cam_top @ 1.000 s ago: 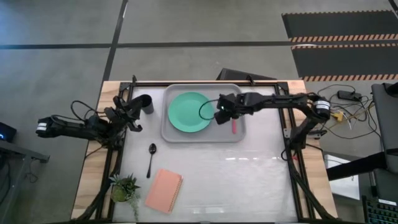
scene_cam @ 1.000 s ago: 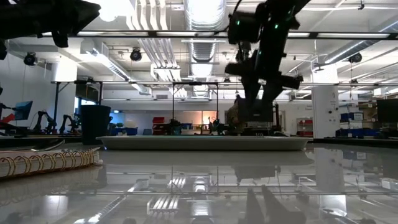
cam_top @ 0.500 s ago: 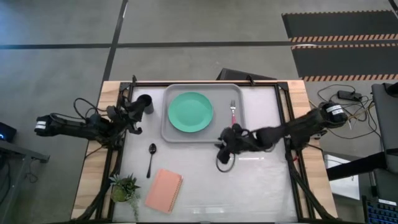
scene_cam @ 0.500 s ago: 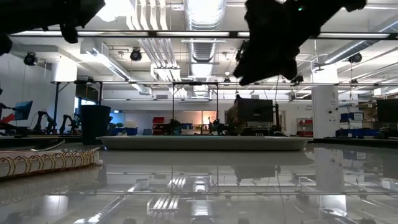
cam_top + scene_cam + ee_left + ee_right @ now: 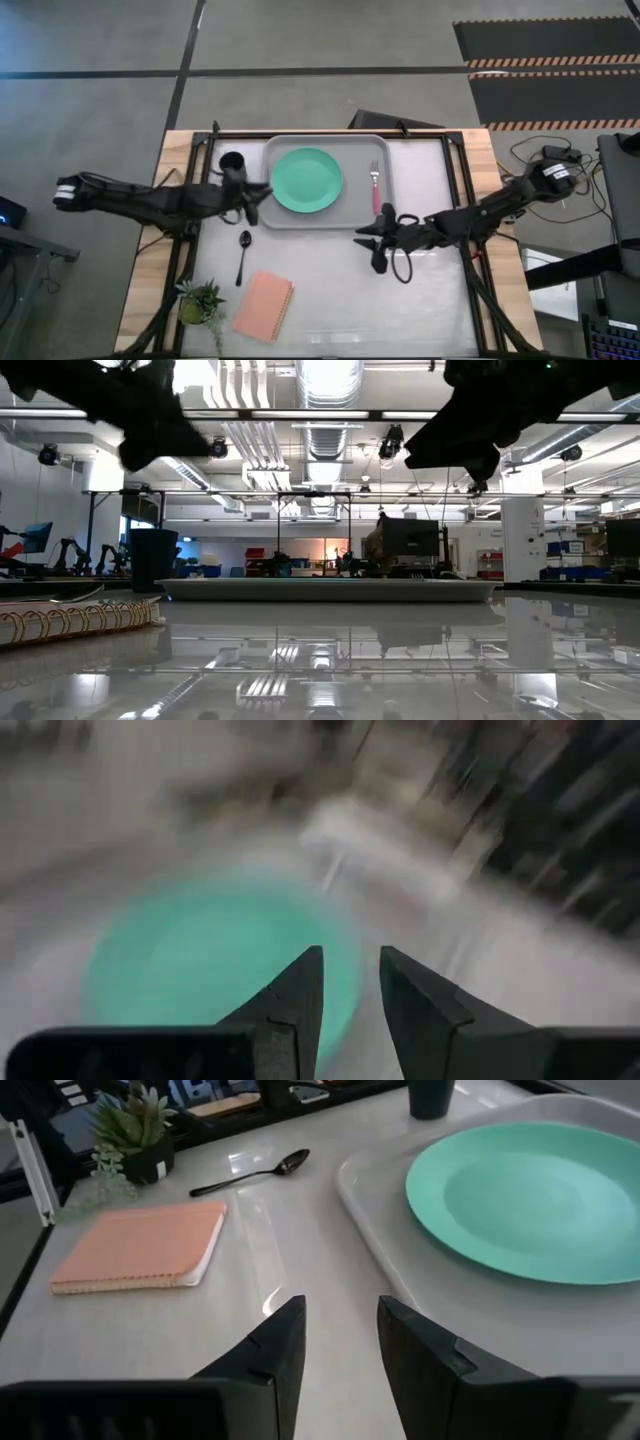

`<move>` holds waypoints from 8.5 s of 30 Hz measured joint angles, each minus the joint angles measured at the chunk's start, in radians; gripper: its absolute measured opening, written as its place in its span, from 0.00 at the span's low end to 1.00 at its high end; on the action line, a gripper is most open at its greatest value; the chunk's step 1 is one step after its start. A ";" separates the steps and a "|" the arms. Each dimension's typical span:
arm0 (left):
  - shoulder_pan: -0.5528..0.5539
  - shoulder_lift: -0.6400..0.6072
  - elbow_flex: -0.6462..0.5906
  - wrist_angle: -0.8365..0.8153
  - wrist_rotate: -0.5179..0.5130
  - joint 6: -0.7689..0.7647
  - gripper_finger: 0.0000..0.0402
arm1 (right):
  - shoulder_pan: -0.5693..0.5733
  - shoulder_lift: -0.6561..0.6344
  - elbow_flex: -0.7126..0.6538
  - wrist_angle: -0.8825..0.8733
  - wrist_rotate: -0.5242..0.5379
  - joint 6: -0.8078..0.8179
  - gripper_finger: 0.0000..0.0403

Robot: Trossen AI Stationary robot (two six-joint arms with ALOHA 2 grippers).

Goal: Pick and place plate/cup/fork/spoon on tray
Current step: Put the black spoon between the green plate and the pink fork on the gray food tray

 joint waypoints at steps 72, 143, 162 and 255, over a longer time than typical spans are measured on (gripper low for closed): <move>0.000 0.243 -0.121 -0.465 0.409 -0.332 0.01 | 0.000 -0.071 -0.133 0.132 0.015 -0.031 0.25; -0.007 0.467 0.090 0.520 0.009 0.064 0.00 | -0.078 0.479 0.384 0.159 0.378 -0.282 0.43; -0.020 0.454 0.102 0.607 0.006 0.141 0.00 | -0.079 0.519 0.466 0.063 0.483 -0.272 0.20; -0.043 0.238 0.070 0.609 -0.104 0.750 0.35 | -0.369 0.441 0.472 -0.392 0.053 0.558 0.02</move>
